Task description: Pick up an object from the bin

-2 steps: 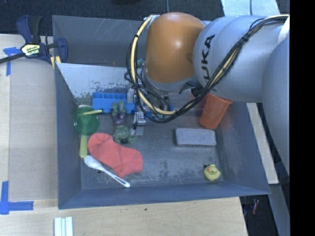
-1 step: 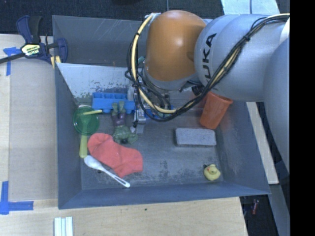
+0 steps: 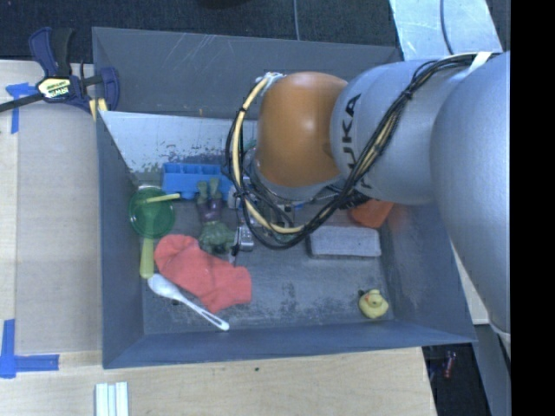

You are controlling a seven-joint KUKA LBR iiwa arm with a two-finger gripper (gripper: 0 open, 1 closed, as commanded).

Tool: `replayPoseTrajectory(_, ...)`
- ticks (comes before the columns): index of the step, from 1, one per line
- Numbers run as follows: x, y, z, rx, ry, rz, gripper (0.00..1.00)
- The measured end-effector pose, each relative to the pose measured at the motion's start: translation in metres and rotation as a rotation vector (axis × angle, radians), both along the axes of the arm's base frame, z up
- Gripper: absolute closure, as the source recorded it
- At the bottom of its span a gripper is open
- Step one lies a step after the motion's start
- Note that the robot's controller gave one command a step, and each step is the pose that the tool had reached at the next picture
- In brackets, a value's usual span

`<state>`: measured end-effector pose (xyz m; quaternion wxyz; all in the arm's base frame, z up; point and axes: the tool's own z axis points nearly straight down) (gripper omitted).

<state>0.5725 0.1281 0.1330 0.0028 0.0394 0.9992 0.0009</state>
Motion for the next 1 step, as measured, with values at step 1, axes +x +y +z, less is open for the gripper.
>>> replayPoseTrajectory(1, 0.0241, -0.0539, -0.043, -0.001, -0.006, 0.179, 0.0)
